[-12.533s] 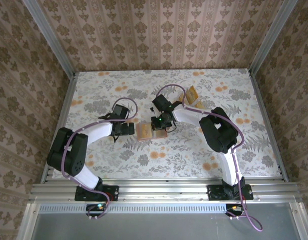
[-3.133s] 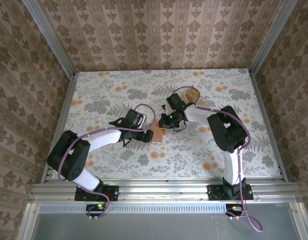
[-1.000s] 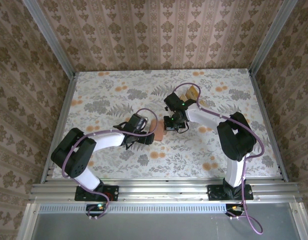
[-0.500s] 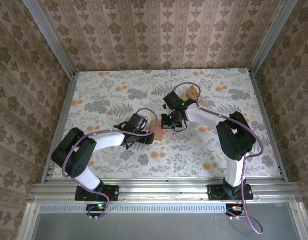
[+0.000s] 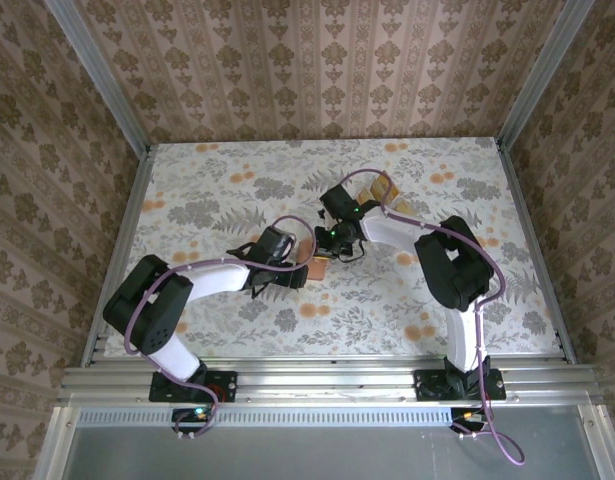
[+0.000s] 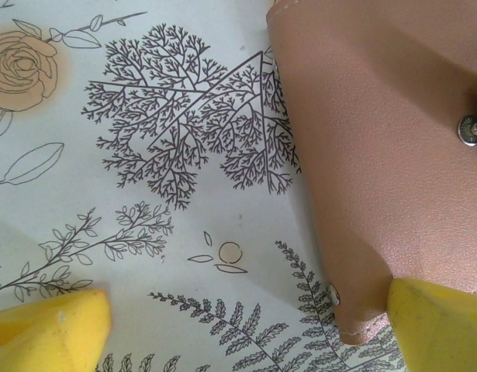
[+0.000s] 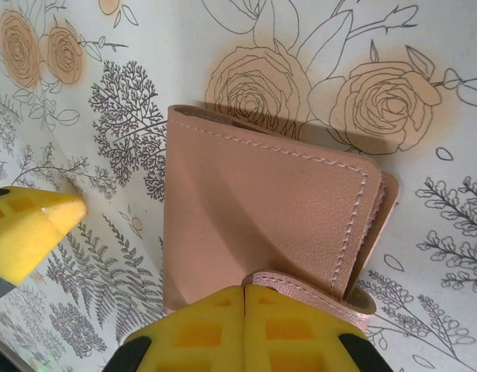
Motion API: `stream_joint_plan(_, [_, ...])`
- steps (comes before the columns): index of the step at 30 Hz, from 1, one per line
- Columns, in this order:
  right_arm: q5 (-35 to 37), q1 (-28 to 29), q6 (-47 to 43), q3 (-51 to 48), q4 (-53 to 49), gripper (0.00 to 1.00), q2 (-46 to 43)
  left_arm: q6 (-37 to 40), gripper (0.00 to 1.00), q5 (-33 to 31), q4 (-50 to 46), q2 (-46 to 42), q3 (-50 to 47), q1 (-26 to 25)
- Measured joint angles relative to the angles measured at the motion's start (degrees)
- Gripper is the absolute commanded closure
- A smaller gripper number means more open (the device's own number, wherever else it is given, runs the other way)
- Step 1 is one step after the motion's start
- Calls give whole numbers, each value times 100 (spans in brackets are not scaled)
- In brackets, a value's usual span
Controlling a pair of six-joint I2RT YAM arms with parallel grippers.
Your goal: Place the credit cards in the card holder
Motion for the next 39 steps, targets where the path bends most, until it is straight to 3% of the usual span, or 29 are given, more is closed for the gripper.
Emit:
stream_joint_plan(16, [-83,2,24,-20,157,100,114,0,8,2,-2,0,2,0])
stream_joint_plan(39, [-262,-103,330,-1025,1552,100,-146,0,8,4,0,0,2,0])
